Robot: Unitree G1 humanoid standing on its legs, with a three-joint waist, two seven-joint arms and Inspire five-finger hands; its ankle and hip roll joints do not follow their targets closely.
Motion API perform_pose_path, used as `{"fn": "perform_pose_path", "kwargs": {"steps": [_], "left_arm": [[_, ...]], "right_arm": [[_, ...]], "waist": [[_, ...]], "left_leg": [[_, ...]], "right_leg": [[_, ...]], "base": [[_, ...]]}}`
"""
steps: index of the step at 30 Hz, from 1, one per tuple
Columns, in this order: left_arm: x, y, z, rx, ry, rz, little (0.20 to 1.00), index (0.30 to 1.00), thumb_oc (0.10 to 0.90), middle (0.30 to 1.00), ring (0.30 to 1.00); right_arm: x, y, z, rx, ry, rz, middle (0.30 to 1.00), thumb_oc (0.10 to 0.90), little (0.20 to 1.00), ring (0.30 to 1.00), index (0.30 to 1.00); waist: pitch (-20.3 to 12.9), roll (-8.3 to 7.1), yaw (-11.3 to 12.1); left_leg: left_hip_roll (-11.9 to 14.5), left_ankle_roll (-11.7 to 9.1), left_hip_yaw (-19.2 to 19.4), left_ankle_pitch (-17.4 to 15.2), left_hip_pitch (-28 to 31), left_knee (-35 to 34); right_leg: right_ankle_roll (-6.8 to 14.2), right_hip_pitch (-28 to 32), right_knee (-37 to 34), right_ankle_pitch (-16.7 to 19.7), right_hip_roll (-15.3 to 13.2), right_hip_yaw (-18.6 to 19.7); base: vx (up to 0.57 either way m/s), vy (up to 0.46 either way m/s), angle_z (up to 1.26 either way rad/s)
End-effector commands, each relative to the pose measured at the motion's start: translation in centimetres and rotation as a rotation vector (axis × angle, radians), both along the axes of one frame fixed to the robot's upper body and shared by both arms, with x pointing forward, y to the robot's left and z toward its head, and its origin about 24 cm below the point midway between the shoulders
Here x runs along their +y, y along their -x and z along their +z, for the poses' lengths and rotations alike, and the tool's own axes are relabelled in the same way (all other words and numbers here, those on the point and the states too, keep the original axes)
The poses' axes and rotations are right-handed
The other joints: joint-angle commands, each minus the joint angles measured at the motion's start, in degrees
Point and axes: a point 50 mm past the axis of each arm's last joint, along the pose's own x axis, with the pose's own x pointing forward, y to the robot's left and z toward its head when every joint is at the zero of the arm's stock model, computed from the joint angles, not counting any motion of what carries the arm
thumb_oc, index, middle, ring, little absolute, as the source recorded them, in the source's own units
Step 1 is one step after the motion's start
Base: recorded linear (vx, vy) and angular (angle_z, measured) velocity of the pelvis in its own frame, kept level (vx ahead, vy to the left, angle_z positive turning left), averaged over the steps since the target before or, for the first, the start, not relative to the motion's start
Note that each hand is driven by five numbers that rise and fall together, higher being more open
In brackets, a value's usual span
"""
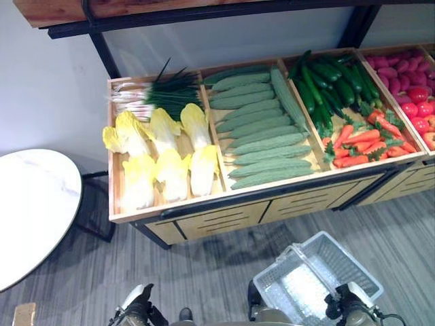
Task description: Get the vegetables into the basket
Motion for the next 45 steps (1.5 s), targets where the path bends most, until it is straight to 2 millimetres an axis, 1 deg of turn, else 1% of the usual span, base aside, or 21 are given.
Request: {"fn": "perform_pose_path", "kwargs": {"steps": [1,5,9,11,13,15,16,17,18,19,22,24,25,26,27,28,30,31,33,39,45], "left_arm": [[2.6,-0.5,0.8,0.001,-0.087,0.015,1.0,1.0,0.9,1.0,1.0],[2.7,0.0,0.7,0.017,-0.089,0.014,1.0,1.0,0.9,1.0,1.0],[3.6,0.2,1.0,-0.001,-0.123,0.05,1.0,1.0,0.9,1.0,1.0],[4.0,-0.4,1.4,-0.046,-0.134,0.086,1.0,1.0,0.9,1.0,1.0],[5.2,-1.7,2.4,-0.18,-0.175,0.231,1.0,1.0,0.9,1.0,1.0],[6.3,-3.1,3.7,-0.337,-0.227,0.383,1.0,1.0,0.9,1.0,1.0],[7.1,-4.7,5.0,-0.49,-0.253,0.539,1.0,1.0,0.9,1.0,1.0],[7.1,-4.7,5.0,-0.49,-0.254,0.539,1.0,1.0,0.9,1.0,1.0],[7.8,-6.7,6.9,-0.665,-0.277,0.659,1.0,1.0,0.9,1.0,1.0],[7.8,-7.2,7.4,-0.709,-0.279,0.695,1.0,1.0,0.9,1.0,1.0],[8.3,-11.0,12.4,-1.049,-0.282,0.714,1.0,1.0,0.9,1.0,1.0],[8.3,-11.4,13.3,-1.097,-0.281,0.704,1.0,1.0,0.9,1.0,1.0],[8.5,-12.0,15.0,-1.199,-0.287,0.712,1.0,1.0,0.9,1.0,1.0],[8.0,-13.5,18.4,-1.359,-0.276,0.64,1.0,1.0,0.9,1.0,1.0],[8.0,-13.4,18.4,-1.357,-0.278,0.64,1.0,1.0,0.9,1.0,1.0],[7.6,-14.3,21.8,-1.511,-0.29,0.584,1.0,1.0,0.9,1.0,1.0],[7.3,-14.7,22.8,-1.551,-0.294,0.553,1.0,1.0,0.9,1.0,1.0],[6.7,-15.3,24.7,-1.625,-0.294,0.498,1.0,1.0,0.9,1.0,1.0],[6.1,-15.9,25.9,-1.673,-0.293,0.445,1.0,1.0,0.9,1.0,1.0],[4.0,-17.3,25.2,-1.622,-0.262,0.3,1.0,1.0,0.9,1.0,1.0],[2.4,-18.2,22.6,-1.492,-0.189,0.247,1.0,1.0,0.9,1.0,1.0]], "right_arm": [[-2.1,-2.2,1.7,-0.072,0.088,0.016,0.3,0.4,0.3,0.3,0.3],[-2.2,-4.5,2.9,-0.157,0.113,0.1,0.3,0.4,0.3,0.3,0.3],[-1.8,-9.3,6.6,-0.362,0.16,0.311,0.3,0.4,0.3,0.3,0.3],[-1.6,-9.4,6.7,-0.369,0.153,0.332,0.3,0.4,0.3,0.3,0.3],[-1.1,-8.6,6.0,-0.361,0.14,0.337,0.3,0.4,0.3,0.3,0.3],[0.0,-7.4,4.5,-0.317,0.104,0.333,0.3,0.4,0.3,0.3,0.3],[1.6,-6.5,3.1,-0.285,0.061,0.327,0.3,0.4,0.3,0.3,0.3],[1.6,-6.5,3.1,-0.285,0.06,0.327,0.3,0.4,0.3,0.3,0.3],[2.5,-5.1,1.6,-0.216,0.033,0.306,0.3,0.4,0.3,0.3,0.3],[2.5,-4.5,1.2,-0.194,0.031,0.293,0.3,0.4,0.3,0.3,0.3],[3.0,-3.3,0.4,-0.149,0.017,0.259,0.3,0.4,0.3,0.3,0.3],[2.9,-3.1,0.3,-0.145,0.016,0.251,0.3,0.4,0.3,0.3,0.3],[2.9,-2.7,0.2,-0.131,0.012,0.241,0.3,0.4,0.3,0.3,0.3],[3.1,-2.4,0.0,-0.121,0.007,0.24,0.3,0.4,0.3,0.3,0.3],[3.1,-2.4,0.0,-0.121,0.007,0.241,0.3,0.4,0.3,0.3,0.3],[3.2,-1.9,-0.2,-0.099,0.001,0.246,0.3,0.4,0.3,0.3,0.3],[3.2,-1.7,-0.3,-0.092,-0.002,0.25,0.3,0.4,0.3,0.3,0.3],[3.4,-1.5,-0.4,-0.078,-0.012,0.267,0.3,0.4,0.3,0.3,0.3],[3.5,-1.5,-0.4,-0.071,-0.022,0.279,0.3,0.4,0.3,0.3,0.3],[3.6,-1.4,-0.5,-0.063,-0.028,0.292,0.3,0.4,0.3,0.3,0.3],[3.6,-1.5,-0.5,-0.065,-0.018,0.297,0.3,0.4,0.3,0.3,0.3]], "waist": [[-0.5,-3.84,0.5],[-0.7,-4.43,0.5],[-0.8,-5.67,0.2],[-0.8,-5.97,0.4],[-0.8,-6.51,1.1],[-0.9,-7.19,1.8],[-1.0,-7.58,2.2],[-1.0,-7.62,2.2],[-1.2,-7.7,2.4],[-1.3,-7.73,2.4],[-1.7,-7.51,2.5],[-1.7,-7.36,2.4],[-1.9,-7.23,2.4],[-2.0,-7.03,2.4],[-2.0,-7.02,2.3],[-2.2,-6.8,2.2],[-2.3,-6.78,2.1],[-2.5,-6.67,1.8],[-2.7,-6.66,1.3],[-3.1,-6.46,0.2],[-3.7,-6.39,-1.3]], "left_leg": [[-1.6,0.2,-0.8,1.3,-1.2,-1.1],[-1.7,0.2,-0.4,1.1,-0.8,-1.1],[-1.9,0.2,0.3,0.8,-0.9,-1.1],[-2.0,0.2,0.3,0.7,-0.9,-1.1],[-2.1,0.2,-0.2,0.8,-1.1,-1.1],[-2.2,0.2,-0.7,0.9,-1.2,-1.1],[-2.3,0.1,-0.9,1.0,-1.2,-1.1],[-2.3,0.1,-1.0,1.0,-1.3,-1.1],[-2.4,0.0,-1.3,0.9,-1.3,-1.1],[-2.5,0.0,-1.3,0.9,-1.2,-1.1],[-2.6,0.0,-1.6,0.7,-1.1,-1.1],[-2.6,0.0,-1.7,0.6,-1.0,-1.1],[-2.6,-0.1,-1.9,0.5,-0.8,-1.1],[-2.7,-0.1,-2.0,0.4,-0.8,-1.1],[-2.7,-0.1,-2.0,0.4,-0.7,-1.1],[-2.6,-0.1,-2.1,0.2,-0.6,-1.1],[-2.6,-0.1,-2.1,0.2,-0.6,-1.1],[-2.6,-0.2,-1.8,0.1,-0.5,-1.1],[-2.5,-0.2,-1.6,0.0,-0.5,-1.1],[-2.4,-0.3,-0.7,0.0,-0.2,-1.1],[-2.1,-0.3,0.4,-0.1,0.3,-1.1]], "right_leg": [[5.4,3.4,0.0,-1.9,-4.4,0.4],[5.5,3.6,0.0,-1.7,-4.5,0.7],[6.0,3.2,0.0,-1.1,-4.9,1.2],[6.0,3.2,0.0,-1.0,-5.0,1.2],[6.0,3.4,0.0,-1.1,-5.2,0.8],[6.1,3.6,0.0,-1.1,-5.4,0.2],[6.3,3.8,0.0,-1.2,-5.5,-0.1],[6.3,3.8,0.0,-1.2,-5.5,-0.1],[6.3,4.1,0.0,-1.4,-5.7,-0.4],[6.3,4.2,0.0,-1.5,-5.7,-0.5],[6.4,4.7,0.0,-1.8,-6.0,-0.9],[6.4,4.9,0.0,-1.9,-6.0,-1.0],[6.5,5.1,0.0,-2.0,-6.0,-1.1],[6.5,5.2,0.0,-2.1,-6.1,-1.4],[6.5,5.2,0.0,-2.1,-6.1,-1.4],[6.4,5.4,0.0,-2.2,-6.1,-1.5],[6.4,5.4,0.0,-2.2,-6.1,-1.4],[6.4,5.4,0.0,-2.3,-6.0,-1.3],[6.3,5.4,0.0,-2.3,-5.9,-1.0],[6.3,5.1,0.0,-2.2,-5.7,-0.2],[6.2,4.7,0.0,-2.2,-5.3,1.0]], "base": [[0.02,0.001,-0.03],[0.0,0.003,-0.04],[-0.02,0.012,-0.08],[-0.02,-0.006,-0.1],[0.0,-0.012,0.04],[0.01,-0.041,0.15],[0.01,-0.038,0.12],[0.02,-0.03,0.07],[0.02,-0.011,0.07],[0.03,-0.012,0.11],[0.03,0.002,0.12],[0.02,0.009,0.05],[0.02,0.007,0.07],[0.02,0.007,0.04],[0.02,0.008,0.04],[0.01,0.004,0.05],[0.01,0.002,0.03],[0.0,0.0,0.0],[0.0,0.0,0.0],[0.0,-0.001,-0.07],[0.0,-0.006,-0.13]]}}
